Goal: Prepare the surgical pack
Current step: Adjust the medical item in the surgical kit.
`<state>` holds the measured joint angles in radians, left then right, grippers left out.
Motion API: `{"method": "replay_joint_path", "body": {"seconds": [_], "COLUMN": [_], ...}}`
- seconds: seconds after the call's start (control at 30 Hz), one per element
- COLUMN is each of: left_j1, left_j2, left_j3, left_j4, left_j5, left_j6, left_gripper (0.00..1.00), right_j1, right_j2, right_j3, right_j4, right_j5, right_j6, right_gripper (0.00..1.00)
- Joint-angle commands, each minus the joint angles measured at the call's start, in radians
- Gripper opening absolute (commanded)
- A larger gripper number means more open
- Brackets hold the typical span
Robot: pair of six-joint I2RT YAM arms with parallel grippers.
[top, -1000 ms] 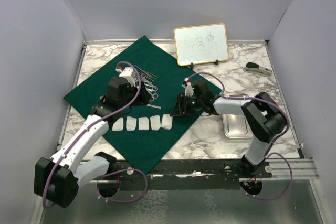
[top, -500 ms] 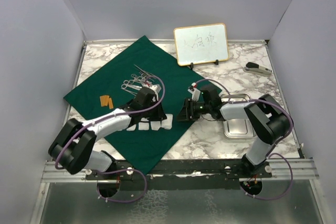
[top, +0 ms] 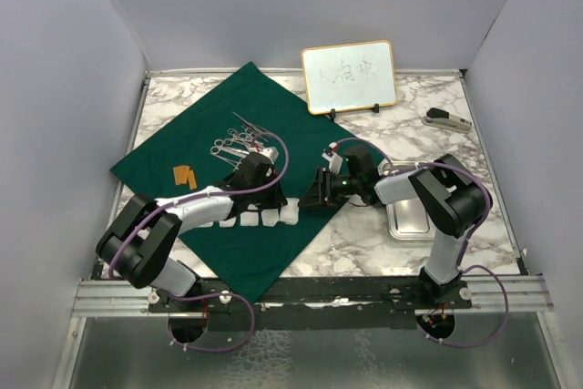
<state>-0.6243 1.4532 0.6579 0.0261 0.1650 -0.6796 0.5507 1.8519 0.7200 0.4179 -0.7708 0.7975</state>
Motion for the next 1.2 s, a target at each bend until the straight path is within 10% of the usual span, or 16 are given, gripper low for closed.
{"method": "replay_joint_path", "body": {"seconds": [0.0, 0.7, 1.17], "left_j1": [0.005, 0.015, 0.017], "left_j2": [0.045, 0.055, 0.035], "left_j3": [-0.037, -0.09, -0.093], "left_j4": [0.061, 0.029, 0.019], "left_j5": [-0.026, -0.102, -0.101], "left_j6": [0.015, 0.012, 0.014], "left_gripper": [0.01, 0.01, 0.0], "right_j1": [0.003, 0.109, 0.113], "right_j2": [0.007, 0.03, -0.022], "right_j3": [0.031, 0.124, 0.065], "right_j4": [-0.021, -0.351, -0.31], "right_j5": [0.049, 0.439, 0.369], "right_j6": [0.051, 0.176, 0.173], "right_gripper": [0.44, 0.45, 0.45]}}
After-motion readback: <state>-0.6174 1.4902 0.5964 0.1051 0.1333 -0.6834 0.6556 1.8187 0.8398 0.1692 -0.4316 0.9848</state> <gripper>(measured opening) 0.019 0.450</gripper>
